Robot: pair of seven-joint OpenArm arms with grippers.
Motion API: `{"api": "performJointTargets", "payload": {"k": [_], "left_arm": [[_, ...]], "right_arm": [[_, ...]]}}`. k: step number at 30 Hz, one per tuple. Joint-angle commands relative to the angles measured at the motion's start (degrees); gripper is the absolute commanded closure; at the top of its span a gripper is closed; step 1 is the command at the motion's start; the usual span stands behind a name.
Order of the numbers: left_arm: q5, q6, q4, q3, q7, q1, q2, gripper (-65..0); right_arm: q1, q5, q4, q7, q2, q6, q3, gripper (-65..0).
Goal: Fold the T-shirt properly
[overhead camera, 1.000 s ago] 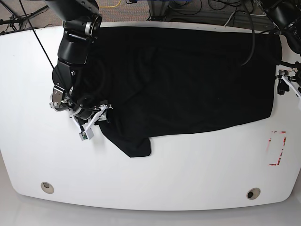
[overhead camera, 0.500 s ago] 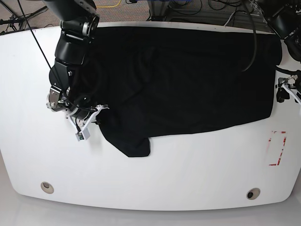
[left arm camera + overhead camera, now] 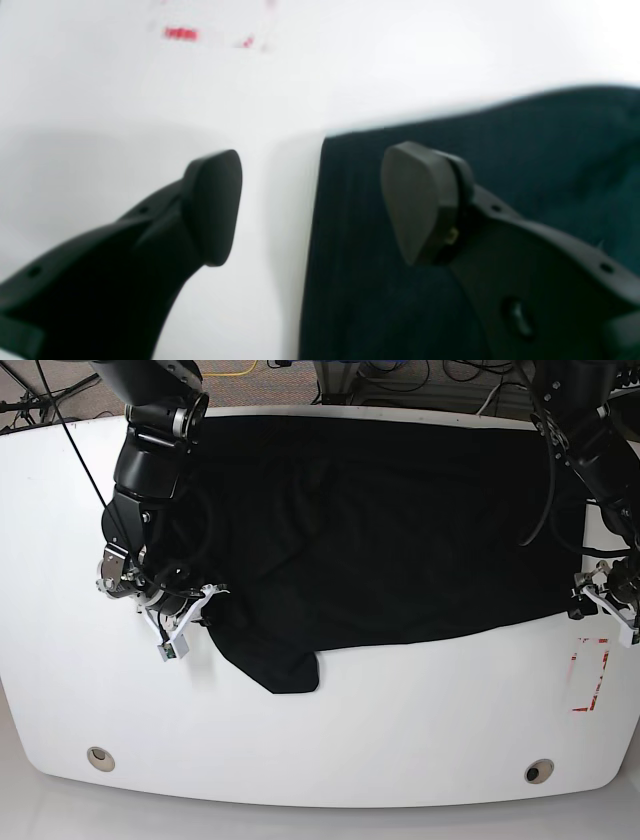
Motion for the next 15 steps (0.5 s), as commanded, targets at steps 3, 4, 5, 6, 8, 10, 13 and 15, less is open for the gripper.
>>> {"api": "performJointTargets", "payload": {"k": [3, 4, 5, 6, 8, 10, 13, 15], "left_arm": [[-0.4, -0.1, -8.7, -0.1, -3.6, -4.2, -1.3, -44.7], [-0.4, 0.0, -10.1, -0.1, -4.2, -4.3, -1.5, -44.7], [-0.4, 0.0, -11.2, -0.1, -4.7, -4.3, -1.8, -44.7], [-0.4, 0.0, -12.6, -0.1, -5.4, -4.4, -2.1, -44.7], [-0.4, 0.5, -14.6, -0.1, -6.8, -4.5, -2.3, -44.7], [-0.4, 1.5, -16.2, 0.0, -7.9, -4.5, -2.3, -44.7], [-0.5, 2.0, -17.3, 0.0, -8.6, -4.5, -2.2, -44.7], [-0.5, 2.0, -17.4, 0.0, -8.6, -4.5, -2.1, -44.7]], "right_arm": [[1.3, 0.8, 1.1, 1.1, 0.2, 0.3, 0.0, 0.0], [1.2, 0.8, 1.1, 1.1, 0.2, 0.3, 0.0, 0.0], [0.8, 0.8, 1.1, 1.1, 0.2, 0.3, 0.0, 0.0], [0.6, 0.8, 1.1, 1.1, 0.2, 0.3, 0.0, 0.0], [0.6, 0.8, 1.1, 1.1, 0.2, 0.3, 0.0, 0.0], [0.6, 0.8, 1.1, 1.1, 0.2, 0.3, 0.0, 0.0], [0.5, 0.9, 1.5, 1.1, 0.1, 0.3, 0.0, 0.0], [0.4, 0.9, 1.5, 1.1, 0.1, 0.3, 0.0, 0.0]]}}
